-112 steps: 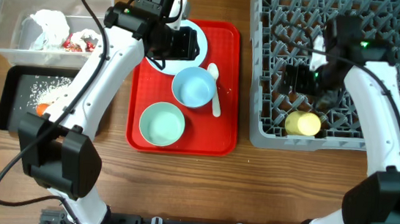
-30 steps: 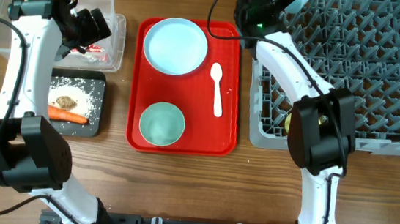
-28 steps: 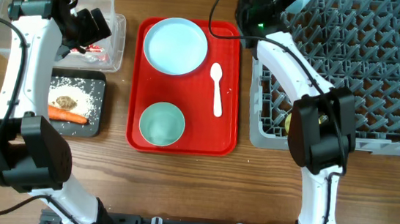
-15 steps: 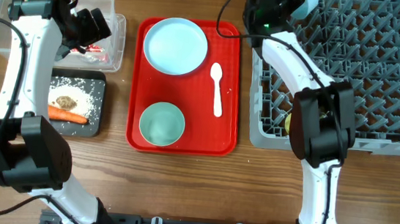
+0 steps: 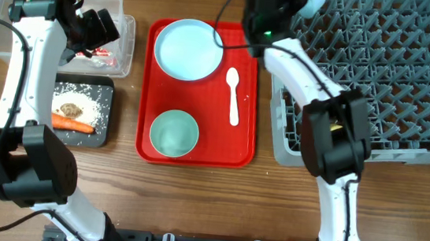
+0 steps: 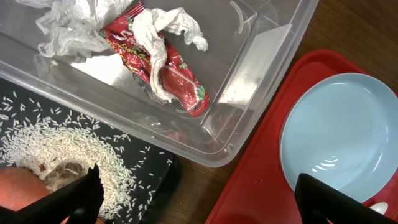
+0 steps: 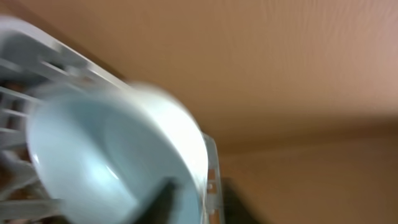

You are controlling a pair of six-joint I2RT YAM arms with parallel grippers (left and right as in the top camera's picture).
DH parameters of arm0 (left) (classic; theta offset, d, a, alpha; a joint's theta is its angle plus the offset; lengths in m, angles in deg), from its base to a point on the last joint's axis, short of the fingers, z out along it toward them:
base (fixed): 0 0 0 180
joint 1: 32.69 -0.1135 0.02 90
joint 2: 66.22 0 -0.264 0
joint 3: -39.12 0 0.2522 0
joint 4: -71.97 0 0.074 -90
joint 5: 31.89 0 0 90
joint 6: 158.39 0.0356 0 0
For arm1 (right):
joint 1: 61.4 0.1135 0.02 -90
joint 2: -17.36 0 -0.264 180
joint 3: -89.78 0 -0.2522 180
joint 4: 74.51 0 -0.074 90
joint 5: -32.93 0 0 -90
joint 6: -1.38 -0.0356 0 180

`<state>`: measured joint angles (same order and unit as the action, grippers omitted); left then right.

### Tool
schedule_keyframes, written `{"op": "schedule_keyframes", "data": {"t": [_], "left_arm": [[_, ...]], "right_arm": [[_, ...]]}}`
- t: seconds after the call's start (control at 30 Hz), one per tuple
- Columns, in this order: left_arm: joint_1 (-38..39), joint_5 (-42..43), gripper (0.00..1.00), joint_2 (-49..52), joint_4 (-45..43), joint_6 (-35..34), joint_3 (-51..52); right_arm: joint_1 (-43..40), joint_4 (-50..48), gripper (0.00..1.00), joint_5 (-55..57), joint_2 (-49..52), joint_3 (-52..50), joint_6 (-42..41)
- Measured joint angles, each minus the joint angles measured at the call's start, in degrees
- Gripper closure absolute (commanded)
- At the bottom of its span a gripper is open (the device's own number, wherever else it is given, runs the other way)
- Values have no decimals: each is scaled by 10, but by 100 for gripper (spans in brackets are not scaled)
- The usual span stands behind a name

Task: Sort waste into correct bins and load items into the dishwasher rack
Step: 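Grasp the light-blue bowl with the right gripper and place it in the rack, then reach the right gripper to the green bowl and grasp it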

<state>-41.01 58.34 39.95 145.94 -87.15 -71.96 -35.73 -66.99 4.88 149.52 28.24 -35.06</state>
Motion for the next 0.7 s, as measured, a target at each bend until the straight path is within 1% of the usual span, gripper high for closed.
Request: {"op": "schedule_keyframes", "data": {"t": [0.1,0.13,0.23,0.27,0.3,0.33,0.4,0.43,0.5,0.57,0.63,0.67,0.7], "left_arm": [[0,0,0,0,0,0,0],[0,0,0,0,0,0,0],[0,0,0,0,0,0,0],[0,0,0,0,0,0,0],[0,0,0,0,0,0,0],[0,0,0,0,0,0,0],[0,0,0,0,0,0,0],[0,0,0,0,0,0,0],[0,0,0,0,0,0,0],[0,0,0,0,0,0,0],[0,0,0,0,0,0,0],[0,0,0,0,0,0,0],[0,0,0,0,0,0,0]], "right_arm": [[28,0,56,-1,0,0,-1],[35,0,58,-2,0,0,-1],[32,0,60,-2,0,0,-2],[30,0,57,-2,0,0,-1],[29,0,51,-2,0,0,-2],[28,0,47,-2,0,0,-2],[29,-3,47,-1,0,0,-17],[31,-6,47,0,0,0,-37],[42,-7,51,1,0,0,-91],[62,3,52,-1,-1,0,-135],[89,59,49,-16,-9,-1,-179],[106,115,49,-32,-19,-3,-216],[121,176,44,-55,-31,-4,-257]]}}
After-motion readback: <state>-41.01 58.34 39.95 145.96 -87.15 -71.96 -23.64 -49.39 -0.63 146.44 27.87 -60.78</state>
